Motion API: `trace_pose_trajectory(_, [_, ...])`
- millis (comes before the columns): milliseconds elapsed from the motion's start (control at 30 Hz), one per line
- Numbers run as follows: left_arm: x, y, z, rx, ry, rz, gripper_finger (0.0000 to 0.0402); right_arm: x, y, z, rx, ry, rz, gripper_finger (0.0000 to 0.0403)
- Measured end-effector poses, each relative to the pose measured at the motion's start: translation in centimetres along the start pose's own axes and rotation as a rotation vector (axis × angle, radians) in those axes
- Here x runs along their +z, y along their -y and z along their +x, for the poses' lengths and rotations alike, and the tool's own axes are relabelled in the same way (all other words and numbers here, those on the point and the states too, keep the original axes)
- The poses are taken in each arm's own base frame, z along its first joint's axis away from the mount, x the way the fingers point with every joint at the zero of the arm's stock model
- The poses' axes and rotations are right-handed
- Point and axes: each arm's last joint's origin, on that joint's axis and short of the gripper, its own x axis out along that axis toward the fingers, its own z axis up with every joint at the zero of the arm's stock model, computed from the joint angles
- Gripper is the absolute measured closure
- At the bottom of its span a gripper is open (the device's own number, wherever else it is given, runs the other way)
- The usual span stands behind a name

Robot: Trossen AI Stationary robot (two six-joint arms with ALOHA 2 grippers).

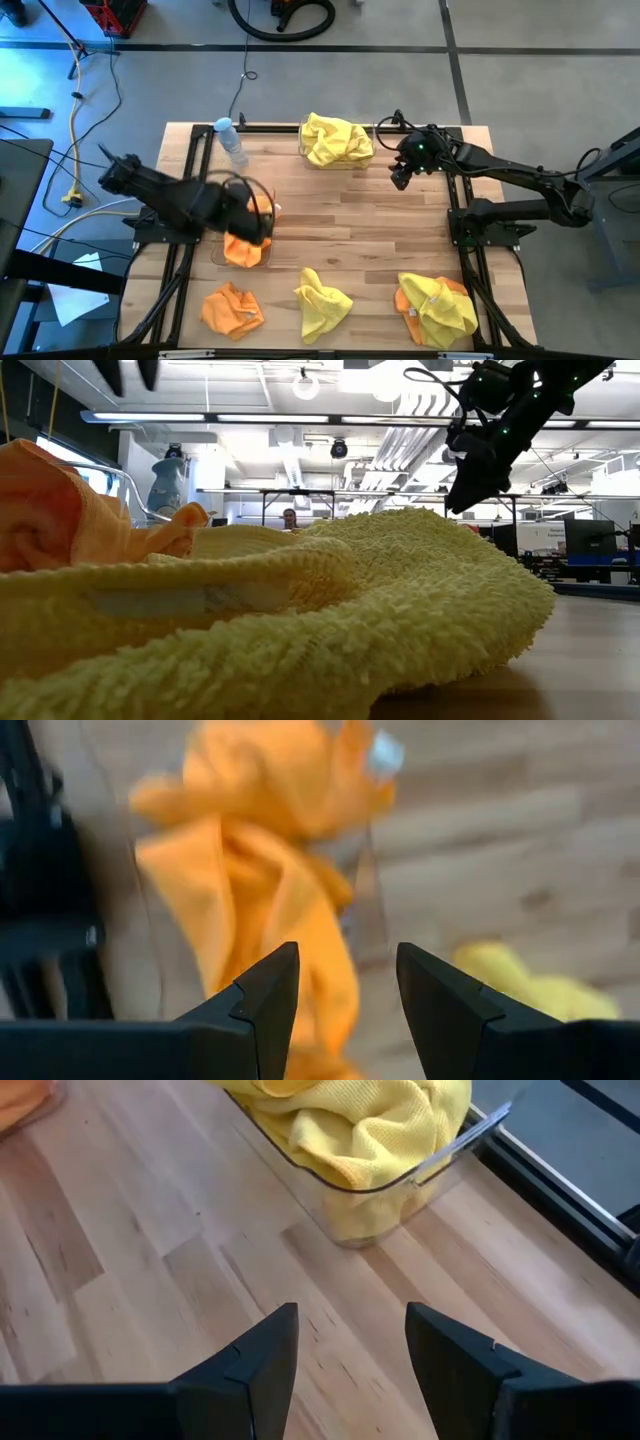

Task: Sort microfiber towel by color & place in baskets
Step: Put the orange microfiber towel into the bottom transparent bin

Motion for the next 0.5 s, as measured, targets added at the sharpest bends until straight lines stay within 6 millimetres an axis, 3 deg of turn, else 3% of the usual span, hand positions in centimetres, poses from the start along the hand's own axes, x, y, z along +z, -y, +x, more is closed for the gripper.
trace_pose_trajectory(333, [-7.1, 1.3, 1.7, 0.13, -0.228, 0.045, 0.0243, 0.0, -0.1, 0.0, 0.019, -0.005, -0.061, 0.0219])
trace_pose_trajectory(500, [-10.7, 2.4, 2.6, 0.076, -0.309, 0.039, 0.0243, -0.1, -0.1, 0.0, 0.053, -0.011, -0.061, 0.0219])
